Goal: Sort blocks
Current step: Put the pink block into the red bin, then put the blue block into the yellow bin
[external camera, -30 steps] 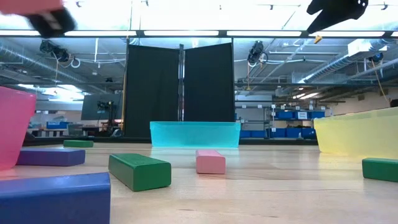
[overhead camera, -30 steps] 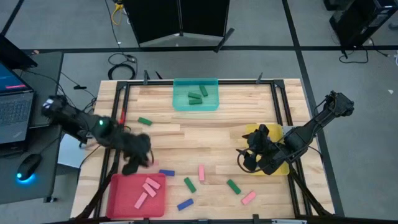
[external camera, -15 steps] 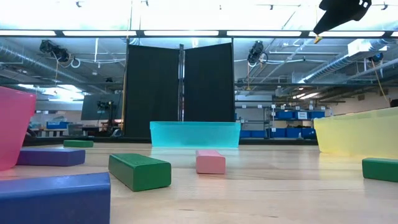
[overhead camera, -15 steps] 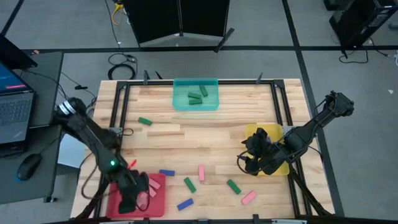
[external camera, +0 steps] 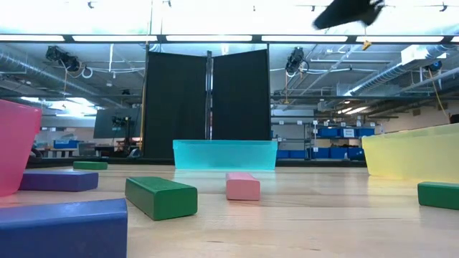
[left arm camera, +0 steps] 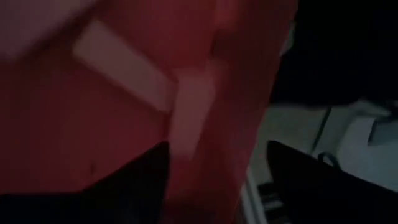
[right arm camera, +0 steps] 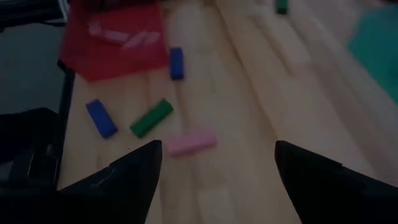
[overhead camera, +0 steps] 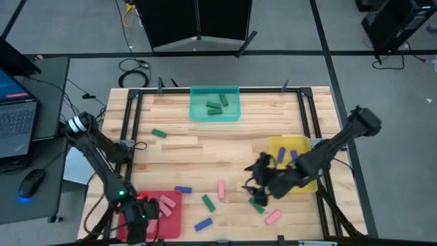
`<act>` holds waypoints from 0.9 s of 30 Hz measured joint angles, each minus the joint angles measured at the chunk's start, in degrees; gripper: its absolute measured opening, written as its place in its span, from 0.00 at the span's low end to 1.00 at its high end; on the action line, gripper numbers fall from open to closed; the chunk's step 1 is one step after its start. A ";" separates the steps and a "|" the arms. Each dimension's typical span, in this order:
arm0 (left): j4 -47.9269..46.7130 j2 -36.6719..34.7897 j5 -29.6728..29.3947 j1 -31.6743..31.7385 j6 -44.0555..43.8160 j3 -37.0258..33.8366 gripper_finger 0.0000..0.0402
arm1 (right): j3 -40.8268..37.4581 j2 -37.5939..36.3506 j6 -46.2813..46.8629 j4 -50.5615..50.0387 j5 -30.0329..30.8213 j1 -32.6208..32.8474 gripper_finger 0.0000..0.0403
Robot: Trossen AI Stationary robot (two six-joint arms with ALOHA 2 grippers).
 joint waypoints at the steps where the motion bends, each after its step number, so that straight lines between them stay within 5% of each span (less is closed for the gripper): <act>1: 0.15 -0.37 -1.72 -0.43 0.22 0.71 0.74 | 0.00 2.10 -1.45 3.28 -0.78 -0.71 0.81; 8: 0.13 -3.07 -11.37 -3.89 4.88 6.64 0.89 | 1.93 15.52 -9.48 26.09 -5.73 -6.40 0.84; 17: 1.45 -6.76 -39.67 -10.50 25.78 17.46 0.84 | 20.54 34.63 -16.80 25.25 -9.47 -11.24 0.84; 27: 14.13 -7.98 -71.56 -19.79 59.96 19.12 0.83 | 35.07 49.62 -18.20 20.00 -15.50 -13.70 0.83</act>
